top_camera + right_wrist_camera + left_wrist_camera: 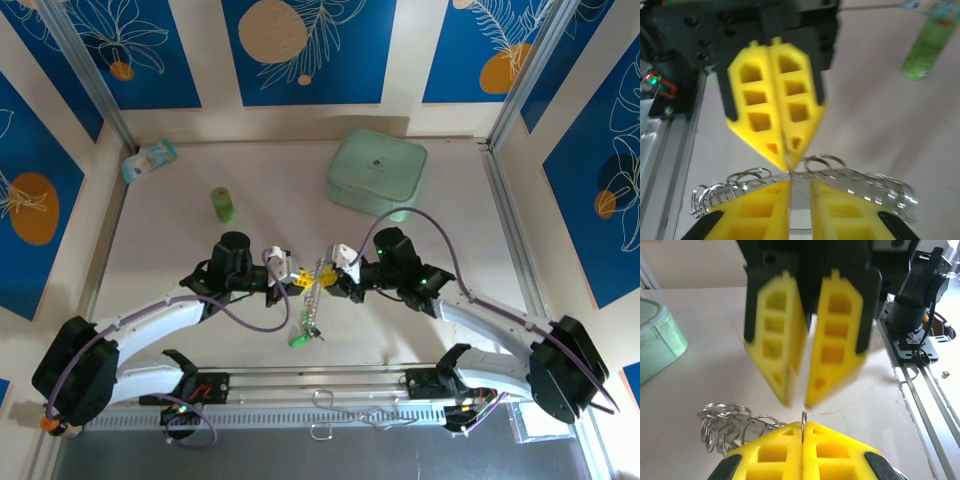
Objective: Put the keys on the keyring
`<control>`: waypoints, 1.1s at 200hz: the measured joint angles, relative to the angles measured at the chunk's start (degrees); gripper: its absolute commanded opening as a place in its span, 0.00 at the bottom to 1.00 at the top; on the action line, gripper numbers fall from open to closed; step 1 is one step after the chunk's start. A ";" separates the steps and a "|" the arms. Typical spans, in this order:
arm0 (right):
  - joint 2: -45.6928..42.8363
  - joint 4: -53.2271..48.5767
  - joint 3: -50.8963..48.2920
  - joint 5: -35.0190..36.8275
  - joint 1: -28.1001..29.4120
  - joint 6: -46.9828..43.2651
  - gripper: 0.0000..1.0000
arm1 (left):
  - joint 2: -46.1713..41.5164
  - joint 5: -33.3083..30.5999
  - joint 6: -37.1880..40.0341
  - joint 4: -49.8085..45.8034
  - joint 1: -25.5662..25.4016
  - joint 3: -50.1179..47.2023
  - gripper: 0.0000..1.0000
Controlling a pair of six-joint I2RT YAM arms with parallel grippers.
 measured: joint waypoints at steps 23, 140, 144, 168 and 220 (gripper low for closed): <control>-5.29 -0.09 -0.96 0.79 -3.52 4.46 0.32 | -2.25 -2.91 -0.09 -1.25 0.00 0.13 0.00; 1.27 -10.12 5.92 10.12 2.21 13.70 0.35 | -9.92 -35.12 -4.61 -11.08 2.10 11.50 0.00; 2.03 -10.10 6.12 10.16 3.21 13.73 0.35 | -9.92 -36.33 -4.81 -11.30 2.43 11.65 0.00; 7.89 -8.79 6.97 10.97 8.87 13.99 0.36 | -9.97 -44.48 -6.64 -12.94 5.31 12.00 0.00; 25.68 -6.93 16.33 15.96 19.82 16.50 0.39 | -13.31 -57.40 -10.47 -14.84 12.07 11.98 0.00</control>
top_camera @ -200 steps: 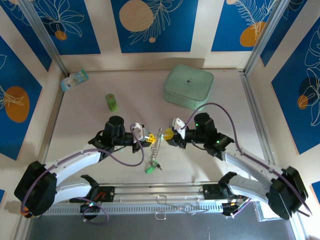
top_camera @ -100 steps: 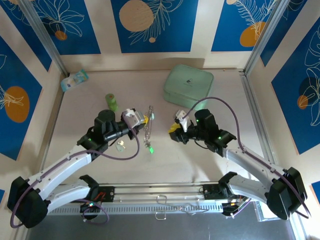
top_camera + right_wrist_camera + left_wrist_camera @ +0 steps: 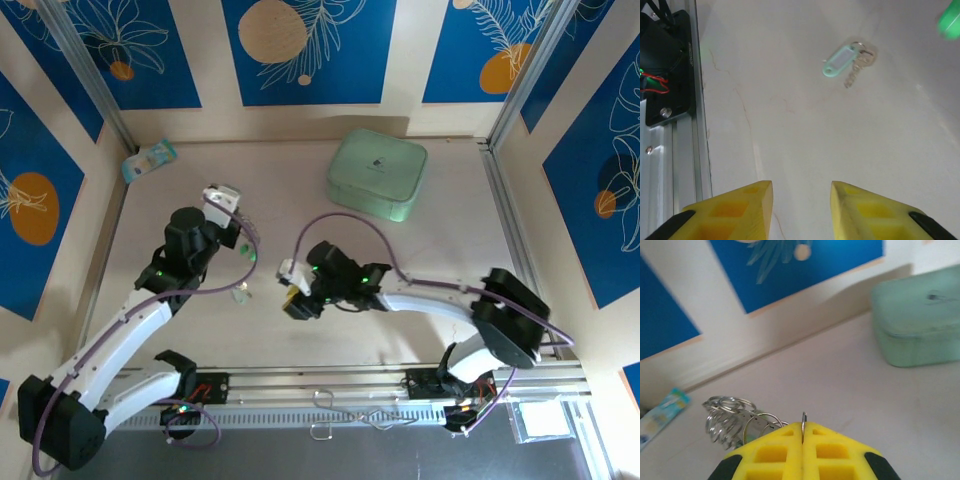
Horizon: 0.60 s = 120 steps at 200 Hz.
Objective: Put the keys on the keyring
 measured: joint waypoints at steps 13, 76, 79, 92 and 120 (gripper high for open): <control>4.00 0.94 3.02 1.57 1.68 1.49 0.40 | -1.90 -2.62 -0.39 -0.09 1.14 -0.26 0.00; 20.83 -4.42 22.43 12.17 2.60 23.28 0.41 | -11.76 -13.68 -1.38 -0.44 4.24 -5.25 0.00; 21.51 -4.94 23.39 12.52 2.58 24.33 0.41 | -12.11 -14.12 -1.38 -0.46 4.33 -5.44 0.00; 24.30 -6.80 27.12 13.29 2.56 29.81 0.41 | -13.90 -16.24 -1.36 -0.42 4.72 -6.34 0.00; 27.96 -10.86 31.61 14.58 2.38 41.44 0.39 | -17.07 -20.59 -0.42 -0.15 5.22 -8.02 0.00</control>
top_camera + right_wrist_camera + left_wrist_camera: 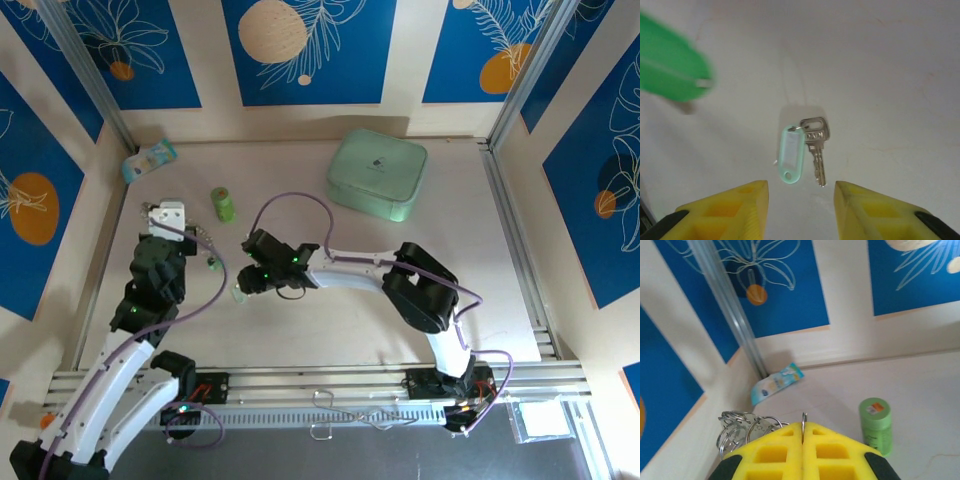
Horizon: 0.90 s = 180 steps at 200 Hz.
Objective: Put the keys on the keyring
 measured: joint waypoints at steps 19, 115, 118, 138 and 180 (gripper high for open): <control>2.05 -3.02 2.69 0.70 0.09 7.72 0.38 | -1.97 -2.93 1.68 0.39 0.24 -1.03 0.00; 16.26 -23.08 27.19 8.35 1.81 26.40 0.35 | -7.30 -6.25 6.80 1.07 0.39 -2.23 0.00; 16.59 -23.50 27.69 8.37 1.84 26.43 0.35 | -7.37 -6.25 6.84 1.09 0.39 -2.23 0.00; 18.69 -25.90 31.04 8.76 1.99 26.80 0.35 | -7.74 -6.25 7.69 1.07 0.39 -2.23 0.00; 21.64 -28.44 34.84 8.72 2.69 26.77 0.33 | -8.57 -6.21 8.37 0.92 0.42 -2.23 0.00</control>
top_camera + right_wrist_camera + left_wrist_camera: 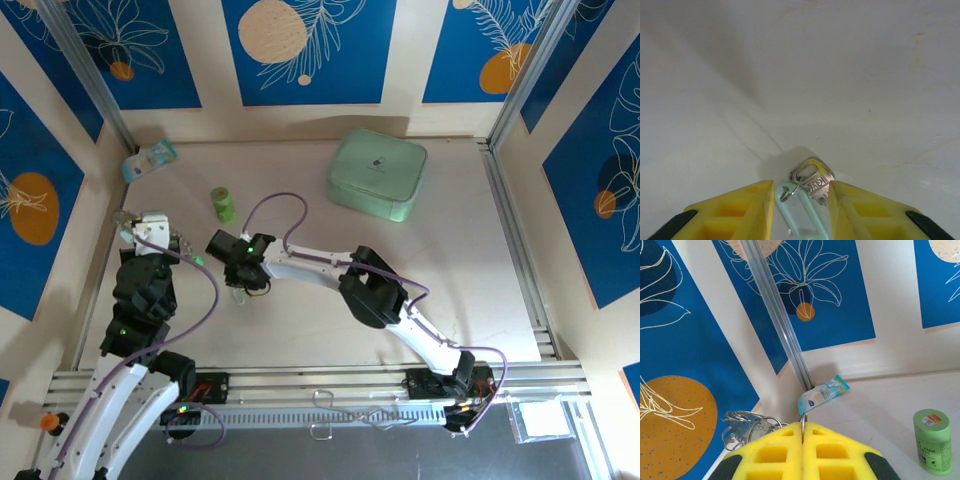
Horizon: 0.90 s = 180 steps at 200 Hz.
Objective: Put the keys on the keyring
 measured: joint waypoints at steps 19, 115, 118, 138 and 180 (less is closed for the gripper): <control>0.92 -0.79 1.31 -0.04 0.31 -0.02 0.32 | -0.07 0.02 0.22 0.00 0.00 0.00 0.00; 3.19 -2.49 4.55 -0.70 0.94 0.00 0.19 | -0.11 1.49 1.29 -0.04 0.00 0.02 0.00; 3.30 -2.49 4.57 -0.70 0.94 -0.02 0.19 | -0.11 1.51 1.29 -0.04 0.00 0.02 0.00; 3.56 -3.32 5.01 -0.70 1.03 0.00 0.15 | -0.11 1.51 1.29 -0.07 0.00 0.02 0.00; 3.56 -4.04 5.79 -0.68 1.05 0.00 0.05 | -0.11 1.70 1.44 -0.07 0.00 0.02 0.00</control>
